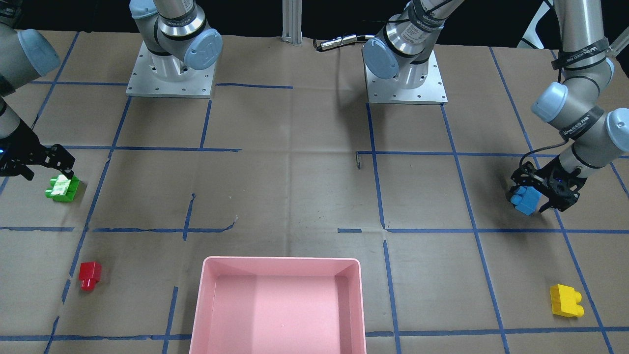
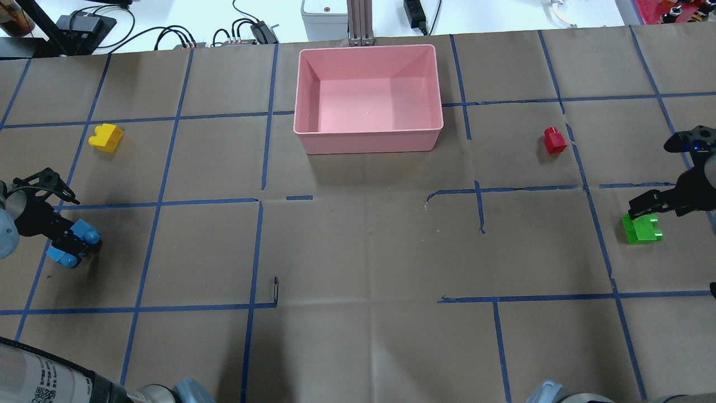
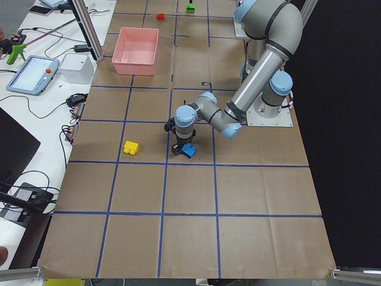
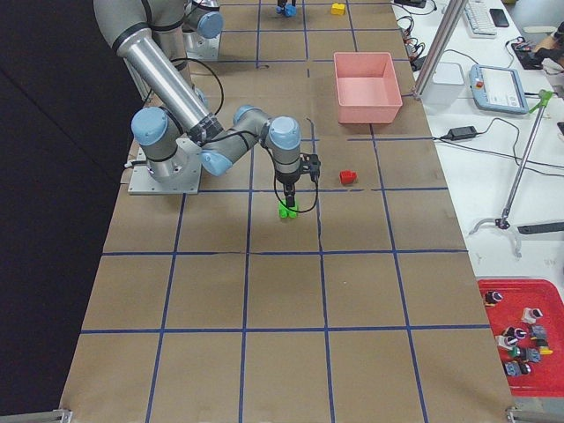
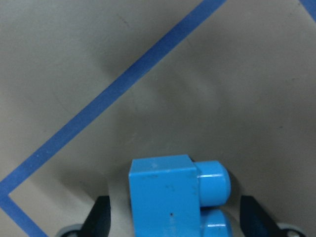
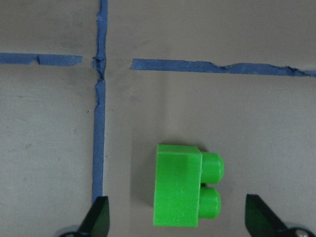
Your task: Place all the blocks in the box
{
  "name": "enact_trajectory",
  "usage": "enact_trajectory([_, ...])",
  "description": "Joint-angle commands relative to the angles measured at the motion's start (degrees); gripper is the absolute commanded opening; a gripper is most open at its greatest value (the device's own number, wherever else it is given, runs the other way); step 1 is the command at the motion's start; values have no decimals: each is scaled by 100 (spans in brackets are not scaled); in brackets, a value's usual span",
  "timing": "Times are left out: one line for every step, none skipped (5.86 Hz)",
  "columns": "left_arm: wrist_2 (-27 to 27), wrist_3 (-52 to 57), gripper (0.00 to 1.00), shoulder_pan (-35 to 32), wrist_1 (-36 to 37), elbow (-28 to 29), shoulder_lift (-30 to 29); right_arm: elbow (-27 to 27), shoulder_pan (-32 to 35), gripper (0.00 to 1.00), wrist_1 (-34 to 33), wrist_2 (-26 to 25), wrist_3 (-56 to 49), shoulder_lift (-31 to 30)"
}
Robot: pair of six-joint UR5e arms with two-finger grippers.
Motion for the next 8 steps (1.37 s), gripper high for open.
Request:
enact_trajectory([17,1,69,2,-3,-1,5,7,0,97,-147,-227,-66,224])
enact_trajectory([52,-16,52,-6,-12,-1,-4,7,0,97,-252,-228,-66,391])
enact_trajectory([70,-34,40,-6,-21,8,5,33,0,97,-635,-228,-110,532])
enact_trajectory([192,-139,28,-15,-47,43,57,173,0,97,-674,-236,-145,533])
enact_trajectory([332,-401,19,-50,-91,157,240,313,0,97,-674,-236,-146,533])
enact_trajectory([334,-804,16,-103,-814,462,677,349,0,97,-683,-236,-146,533])
enact_trajectory([290,-1504,15,-277,-2309,1231,1160,350,0,97,-692,-236,-146,542])
enact_trajectory([272,-2555,15,-636,-3524,2126,1261,350,0,97,-692,-245,-154,542])
